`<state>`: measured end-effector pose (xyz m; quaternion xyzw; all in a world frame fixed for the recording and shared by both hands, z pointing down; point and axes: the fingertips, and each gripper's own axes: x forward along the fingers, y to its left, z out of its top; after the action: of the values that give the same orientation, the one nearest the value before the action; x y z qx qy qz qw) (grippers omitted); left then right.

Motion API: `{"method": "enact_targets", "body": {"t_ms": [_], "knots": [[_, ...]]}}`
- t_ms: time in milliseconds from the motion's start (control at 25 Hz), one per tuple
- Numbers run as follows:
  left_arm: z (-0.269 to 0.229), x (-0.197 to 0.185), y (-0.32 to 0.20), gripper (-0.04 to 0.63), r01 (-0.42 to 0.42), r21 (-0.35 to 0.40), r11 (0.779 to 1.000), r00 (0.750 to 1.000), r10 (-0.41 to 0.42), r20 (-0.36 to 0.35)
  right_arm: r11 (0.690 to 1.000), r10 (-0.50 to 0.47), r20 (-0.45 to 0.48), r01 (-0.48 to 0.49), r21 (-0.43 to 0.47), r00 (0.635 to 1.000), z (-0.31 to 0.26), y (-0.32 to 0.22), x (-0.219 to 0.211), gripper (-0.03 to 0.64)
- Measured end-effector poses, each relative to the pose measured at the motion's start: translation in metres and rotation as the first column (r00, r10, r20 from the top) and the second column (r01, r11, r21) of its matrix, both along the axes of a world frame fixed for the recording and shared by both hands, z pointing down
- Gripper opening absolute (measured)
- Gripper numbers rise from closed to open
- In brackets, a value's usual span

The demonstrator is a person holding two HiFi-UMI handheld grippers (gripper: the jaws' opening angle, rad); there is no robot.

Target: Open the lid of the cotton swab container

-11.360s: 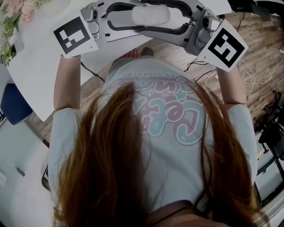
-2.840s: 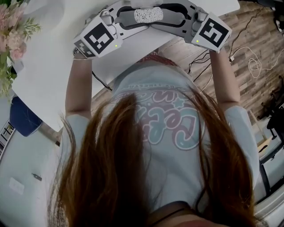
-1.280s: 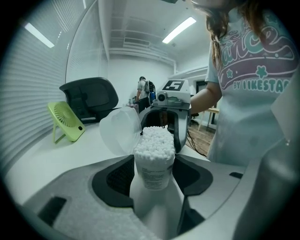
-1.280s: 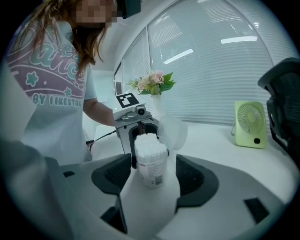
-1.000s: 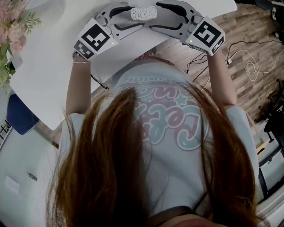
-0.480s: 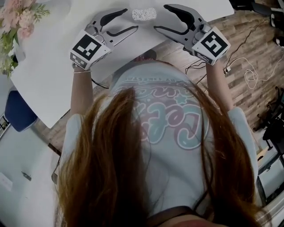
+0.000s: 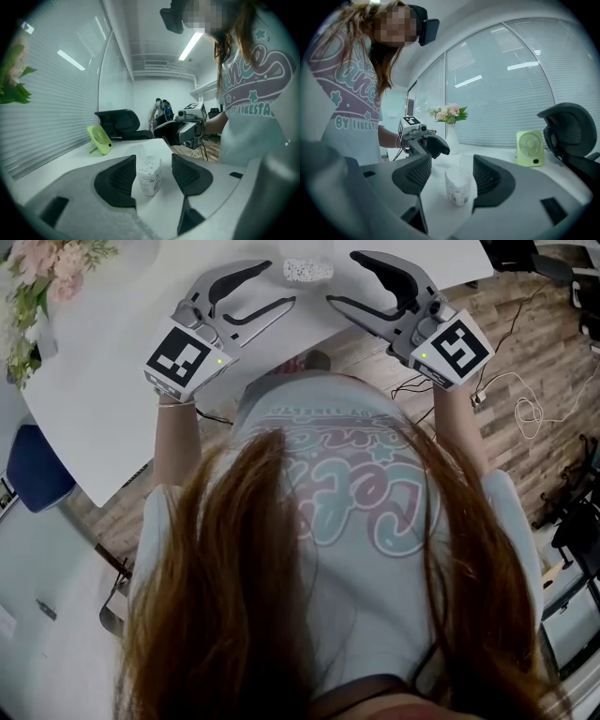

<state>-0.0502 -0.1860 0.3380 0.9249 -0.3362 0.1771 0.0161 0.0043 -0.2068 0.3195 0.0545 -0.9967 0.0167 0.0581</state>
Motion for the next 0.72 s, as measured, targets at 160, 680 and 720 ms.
{"method": "enact_targets", "body": {"t_ms": [160, 680, 720], "knots": [[-0.019, 0.006, 0.003, 0.233, 0.007, 0.048, 0.999, 1.0, -0.005, -0.022, 1.0, 0.012, 0.009, -0.012, 0.021, 1.0, -0.011, 0.001, 0.003, 0.245], [-0.067, 0.007, 0.001, 0.08, 0.08, 0.174, 0.982, 0.994, -0.065, -0.09, 0.996, 0.051, 0.088, -0.057, 0.07, 0.995, -0.044, -0.001, 0.004, 0.102], [-0.069, 0.007, 0.0, 0.071, 0.085, 0.179, 0.98, 0.993, -0.07, -0.092, 0.996, 0.056, 0.095, -0.063, 0.07, 0.994, -0.046, -0.002, 0.004, 0.08]]}}
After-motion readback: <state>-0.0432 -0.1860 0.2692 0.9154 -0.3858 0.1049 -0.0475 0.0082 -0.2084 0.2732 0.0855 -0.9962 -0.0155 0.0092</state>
